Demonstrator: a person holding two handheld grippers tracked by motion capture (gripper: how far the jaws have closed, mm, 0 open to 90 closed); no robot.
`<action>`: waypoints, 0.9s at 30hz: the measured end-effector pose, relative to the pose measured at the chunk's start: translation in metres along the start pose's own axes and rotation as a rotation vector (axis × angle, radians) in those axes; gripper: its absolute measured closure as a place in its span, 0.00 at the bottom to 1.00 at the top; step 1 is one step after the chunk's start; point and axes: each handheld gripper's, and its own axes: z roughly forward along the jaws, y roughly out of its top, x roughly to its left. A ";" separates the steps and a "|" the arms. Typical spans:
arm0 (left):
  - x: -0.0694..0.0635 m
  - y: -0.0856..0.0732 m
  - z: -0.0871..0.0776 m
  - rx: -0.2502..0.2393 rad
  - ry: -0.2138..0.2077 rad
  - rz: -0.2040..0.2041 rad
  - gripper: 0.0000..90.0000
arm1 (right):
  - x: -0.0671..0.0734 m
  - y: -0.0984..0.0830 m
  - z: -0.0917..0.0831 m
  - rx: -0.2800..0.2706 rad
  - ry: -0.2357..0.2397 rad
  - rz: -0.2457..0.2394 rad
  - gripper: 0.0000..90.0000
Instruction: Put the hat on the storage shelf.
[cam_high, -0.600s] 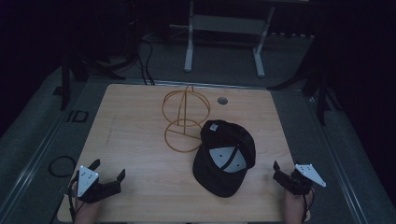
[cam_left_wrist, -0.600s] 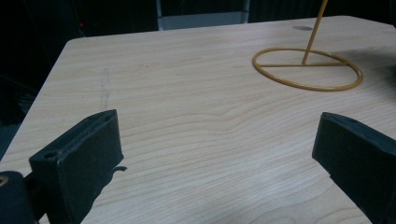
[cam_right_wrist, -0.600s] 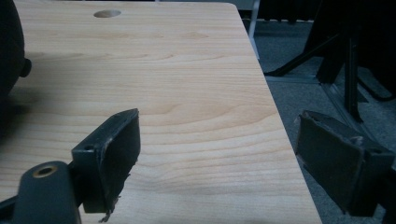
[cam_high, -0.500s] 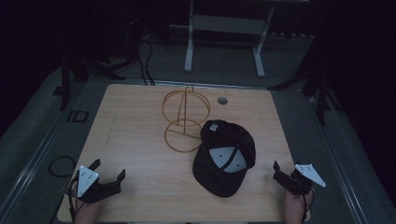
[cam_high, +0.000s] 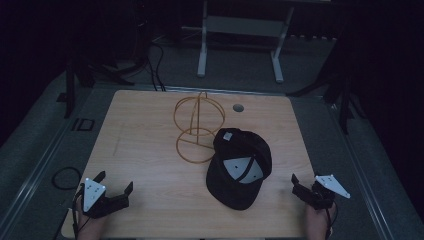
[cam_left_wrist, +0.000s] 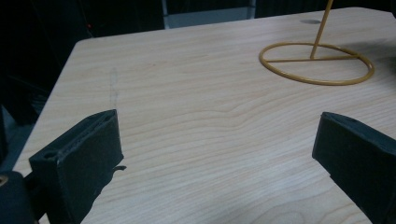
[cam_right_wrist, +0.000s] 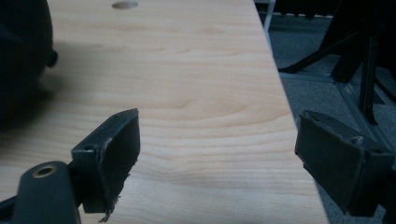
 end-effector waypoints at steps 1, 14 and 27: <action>0.000 0.000 0.000 0.003 0.009 0.006 0.02 | 0.000 0.004 -0.003 0.003 0.019 0.013 0.15; -0.007 0.002 0.001 0.058 0.014 -0.054 0.02 | 0.038 0.066 -0.050 -0.063 0.142 -0.062 0.13; -0.028 0.014 -0.004 0.061 -0.195 -0.064 0.02 | 0.090 0.125 -0.049 -0.011 0.336 -0.159 0.13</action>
